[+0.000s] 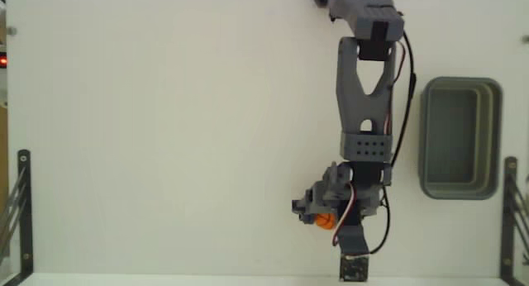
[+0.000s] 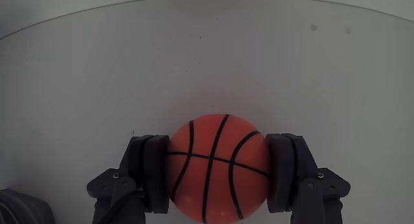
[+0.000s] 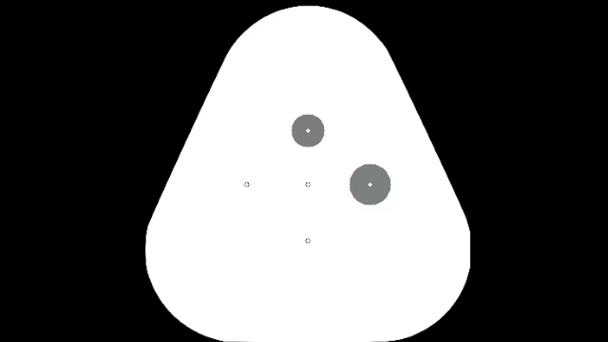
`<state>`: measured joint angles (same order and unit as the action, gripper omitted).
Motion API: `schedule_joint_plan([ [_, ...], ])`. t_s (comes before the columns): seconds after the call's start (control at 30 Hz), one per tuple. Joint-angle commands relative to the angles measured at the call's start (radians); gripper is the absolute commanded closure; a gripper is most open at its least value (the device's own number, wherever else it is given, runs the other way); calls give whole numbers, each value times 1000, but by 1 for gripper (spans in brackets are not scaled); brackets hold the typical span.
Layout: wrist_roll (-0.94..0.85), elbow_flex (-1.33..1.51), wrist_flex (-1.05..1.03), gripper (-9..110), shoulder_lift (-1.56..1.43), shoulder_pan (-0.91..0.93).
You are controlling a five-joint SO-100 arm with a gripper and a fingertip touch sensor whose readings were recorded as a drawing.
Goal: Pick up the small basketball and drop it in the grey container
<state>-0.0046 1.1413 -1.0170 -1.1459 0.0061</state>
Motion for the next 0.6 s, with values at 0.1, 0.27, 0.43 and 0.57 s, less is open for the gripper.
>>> schedule_joint_plan([
  [0.1, 5, -68, -42, 19, -37, -6],
  [0.27, 5, -108, -77, 19, -33, -6],
  [0.43, 5, -158, -120, 19, -25, -6],
  [0.57, 5, -198, -153, 19, -18, -6],
])
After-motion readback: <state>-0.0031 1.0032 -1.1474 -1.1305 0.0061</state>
